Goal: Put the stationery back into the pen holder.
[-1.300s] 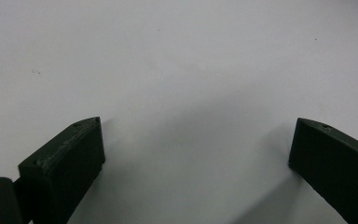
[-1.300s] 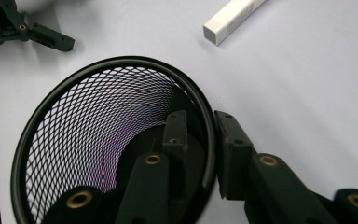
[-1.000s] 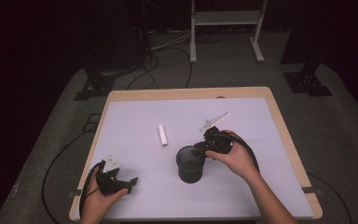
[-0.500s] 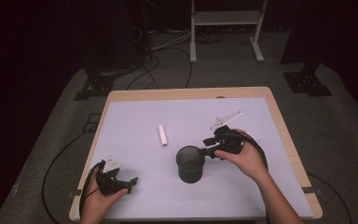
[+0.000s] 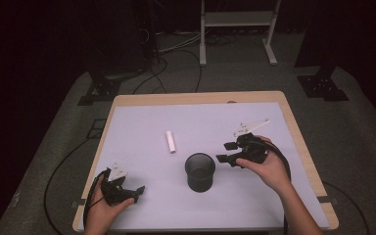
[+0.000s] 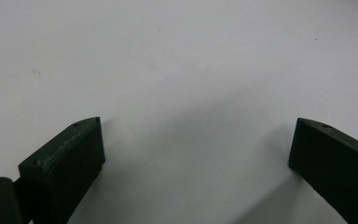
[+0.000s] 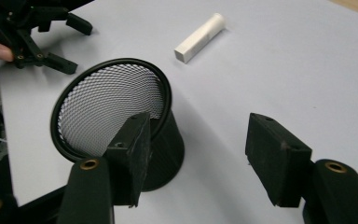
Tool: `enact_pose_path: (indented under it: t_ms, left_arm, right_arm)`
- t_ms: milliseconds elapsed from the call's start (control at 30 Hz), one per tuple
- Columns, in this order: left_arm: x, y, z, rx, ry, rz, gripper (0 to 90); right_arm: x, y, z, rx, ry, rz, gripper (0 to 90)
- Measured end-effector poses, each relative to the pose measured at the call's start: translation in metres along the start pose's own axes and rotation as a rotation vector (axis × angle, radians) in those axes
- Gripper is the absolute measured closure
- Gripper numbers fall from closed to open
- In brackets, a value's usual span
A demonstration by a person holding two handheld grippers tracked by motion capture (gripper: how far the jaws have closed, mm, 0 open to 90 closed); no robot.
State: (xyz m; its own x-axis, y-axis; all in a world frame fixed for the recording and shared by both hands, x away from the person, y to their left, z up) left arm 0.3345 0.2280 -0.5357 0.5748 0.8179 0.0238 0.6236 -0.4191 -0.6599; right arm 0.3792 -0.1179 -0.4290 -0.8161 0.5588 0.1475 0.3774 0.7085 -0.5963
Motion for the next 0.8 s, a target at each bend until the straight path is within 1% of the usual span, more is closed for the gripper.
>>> enact_pose_path:
  t_ms: [33,67,133,200,400,500,533,567,633,767,800]
  left_arm:
    - [0.0,0.0,0.0,0.0,-0.002,0.001,2.5]
    - [0.0,0.0,0.0,0.0,-0.002,0.001,2.5]
    - [0.0,0.0,0.0,0.0,-0.004,0.001,2.5]
    - [0.0,0.0,0.0,0.002,-0.002,0.001,2.5]
    - [0.0,0.0,0.0,0.002,-0.002,0.001,2.5]
    - [0.0,0.0,0.0,0.002,-0.001,0.001,2.5]
    - [0.0,0.0,0.0,0.002,-0.001,0.001,2.5]
    - [0.0,0.0,0.0,0.003,-0.001,0.001,2.5]
    - [0.0,0.0,0.0,0.002,-0.001,0.001,2.5]
    - [0.0,0.0,0.0,0.003,-0.001,0.001,2.5]
    - [0.0,0.0,0.0,0.003,0.0,0.001,2.5]
  right_arm:
    - [-0.003,-0.003,0.004,-0.004,0.006,0.018,38.2]
    - [-0.003,-0.003,0.004,-0.004,0.006,0.018,38.2]
    - [-0.008,-0.005,0.01,-0.013,0.005,0.04,36.8]
    - [-0.011,-0.007,0.015,-0.017,0.019,0.055,35.4]
    - [-0.027,-0.01,0.029,-0.018,0.029,0.138,33.2]
    - [-0.034,-0.009,0.038,0.0,0.031,0.181,32.4]
    - [-0.034,-0.009,0.038,0.0,0.031,0.181,32.4]
    - [-0.039,-0.007,0.045,0.012,0.039,0.195,31.9]
    - [-0.044,-0.005,0.053,0.031,0.042,0.216,31.7]
    - [-0.05,-0.001,0.065,0.05,0.071,0.236,31.9]
    - [-0.052,0.0,0.068,0.057,0.066,0.243,31.9]
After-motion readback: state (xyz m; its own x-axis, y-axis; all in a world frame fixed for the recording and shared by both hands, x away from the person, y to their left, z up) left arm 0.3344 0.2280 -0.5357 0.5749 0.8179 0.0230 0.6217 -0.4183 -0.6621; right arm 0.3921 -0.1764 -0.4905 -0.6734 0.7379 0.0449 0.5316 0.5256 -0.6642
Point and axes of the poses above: each handheld gripper's, and its own axes: y roughly forward along the jaws, z roughly out of its underside, x roughly to its left, the point moved 8 cm from there along y, roughly forward along the jaws, and after that the axes turned 3 degrees about -x, right-handed, at the moved point
